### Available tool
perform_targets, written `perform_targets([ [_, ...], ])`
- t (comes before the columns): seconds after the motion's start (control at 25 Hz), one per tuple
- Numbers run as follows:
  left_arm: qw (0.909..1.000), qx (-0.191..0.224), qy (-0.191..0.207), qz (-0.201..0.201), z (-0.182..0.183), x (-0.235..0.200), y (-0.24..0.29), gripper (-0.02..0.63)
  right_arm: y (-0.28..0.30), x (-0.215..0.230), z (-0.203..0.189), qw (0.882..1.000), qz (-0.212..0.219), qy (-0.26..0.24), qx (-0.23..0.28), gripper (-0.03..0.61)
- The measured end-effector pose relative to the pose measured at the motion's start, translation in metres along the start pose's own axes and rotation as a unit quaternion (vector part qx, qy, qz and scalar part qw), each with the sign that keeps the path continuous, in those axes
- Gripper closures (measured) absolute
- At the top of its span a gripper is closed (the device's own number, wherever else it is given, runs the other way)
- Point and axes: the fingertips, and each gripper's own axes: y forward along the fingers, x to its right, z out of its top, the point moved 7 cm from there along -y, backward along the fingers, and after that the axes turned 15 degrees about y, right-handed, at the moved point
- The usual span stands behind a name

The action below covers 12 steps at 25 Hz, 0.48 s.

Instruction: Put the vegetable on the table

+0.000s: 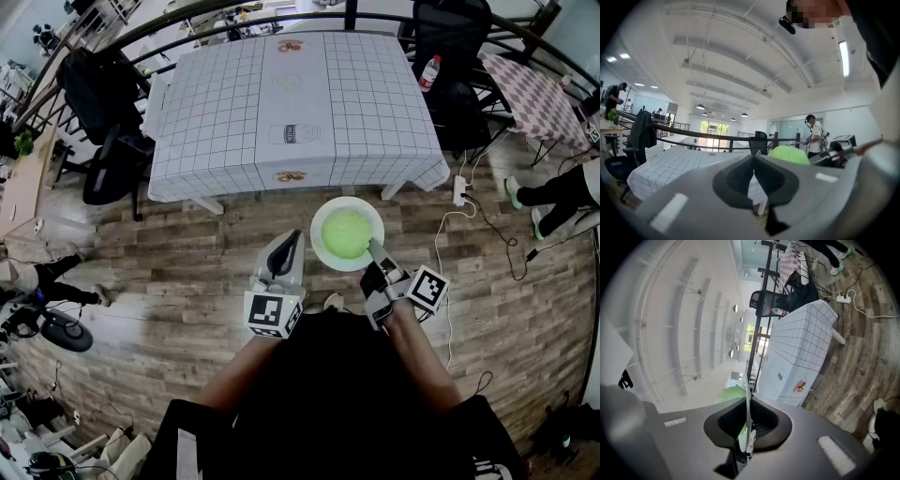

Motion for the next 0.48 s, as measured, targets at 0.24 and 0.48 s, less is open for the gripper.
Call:
perform_targets([
  [0.24, 0.9999, 0.004, 0.017, -0.002, 0.057, -0.092, 0.057, 0.606, 0.09, -0.083, 0.014, 1.0, 0.015, 0.003, -0.002, 0.559],
  [0.48, 1.0, -0.006, 0.0, -0.003, 0.063, -0.09, 0.05, 0.606, 0.086, -0.087, 0.011, 1.0, 0.017, 0.011, -0.007, 0.551],
])
